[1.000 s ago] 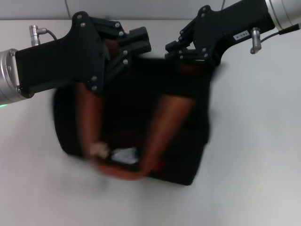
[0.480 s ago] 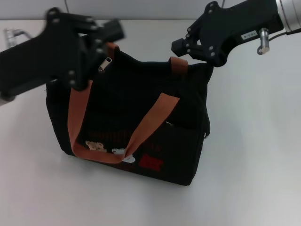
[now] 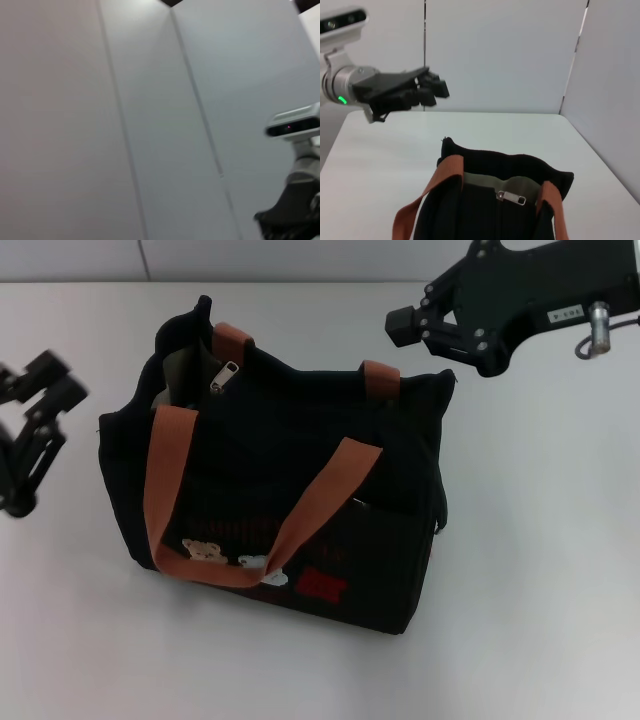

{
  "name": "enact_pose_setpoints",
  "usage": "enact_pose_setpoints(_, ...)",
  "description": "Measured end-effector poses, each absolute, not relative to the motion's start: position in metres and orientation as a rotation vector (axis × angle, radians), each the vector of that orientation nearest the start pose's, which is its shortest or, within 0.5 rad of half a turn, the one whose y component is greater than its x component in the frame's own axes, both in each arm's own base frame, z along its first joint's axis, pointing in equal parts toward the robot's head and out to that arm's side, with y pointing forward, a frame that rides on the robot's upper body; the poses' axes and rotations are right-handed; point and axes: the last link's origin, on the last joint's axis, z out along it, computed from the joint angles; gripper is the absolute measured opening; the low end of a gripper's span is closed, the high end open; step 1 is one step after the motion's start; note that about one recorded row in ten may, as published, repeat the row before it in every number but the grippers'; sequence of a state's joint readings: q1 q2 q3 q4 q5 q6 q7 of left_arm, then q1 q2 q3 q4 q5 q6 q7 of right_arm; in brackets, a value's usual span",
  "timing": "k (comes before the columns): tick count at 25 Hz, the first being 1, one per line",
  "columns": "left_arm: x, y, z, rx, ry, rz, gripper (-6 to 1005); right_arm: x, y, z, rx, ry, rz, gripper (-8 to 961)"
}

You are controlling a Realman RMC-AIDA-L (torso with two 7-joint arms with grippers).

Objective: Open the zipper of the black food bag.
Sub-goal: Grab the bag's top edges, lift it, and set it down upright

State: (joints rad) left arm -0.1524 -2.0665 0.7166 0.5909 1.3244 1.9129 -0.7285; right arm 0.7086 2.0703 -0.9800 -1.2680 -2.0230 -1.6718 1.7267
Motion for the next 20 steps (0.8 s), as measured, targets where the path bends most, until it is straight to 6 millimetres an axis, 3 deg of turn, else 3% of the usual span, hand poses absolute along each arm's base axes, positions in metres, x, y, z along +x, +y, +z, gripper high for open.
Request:
enact_pose_setpoints(1,-0.298,0.224,0.066,-2.101,0.018,-1.158,52,0.109,0.369,0.05,-2.922,-0.038,0.395,5)
enact_pose_setpoints(3,-0.319,0.216,0.064,-2.074,-0.111,-1.093,59,0.114,0.367,0.048,-2.921,-0.035,0.401,6)
enact_pose_setpoints(5,-0.319,0.216,0.064,-2.074,-0.111,-1.093,121,0.115,0.367,0.048,-2.922,-0.034,0.403,7)
enact_pose_setpoints(6,-0.331,0.215,0.059,-2.101,-0.195,-1.034,153,0.115,0.366,0.047,-2.924,-0.034,0.403,7)
enact_pose_setpoints(8,-0.337,0.219,0.051,-2.155,-0.248,-0.987,215,0.116,0.366,0.046,-2.928,-0.035,0.406,8)
enact_pose_setpoints(13,-0.337,0.224,0.045,-2.232,-0.277,-0.968,410,0.121,0.363,0.047,-2.925,-0.019,0.42,10)
enact_pose_setpoints(16,-0.336,0.224,0.044,-2.242,-0.28,-0.971,676,0.123,0.362,0.047,-2.923,-0.01,0.426,12)
enact_pose_setpoints(20,-0.334,0.226,0.042,-2.268,-0.28,-0.968,728,0.125,0.36,0.048,-2.915,-0.017,0.459,14)
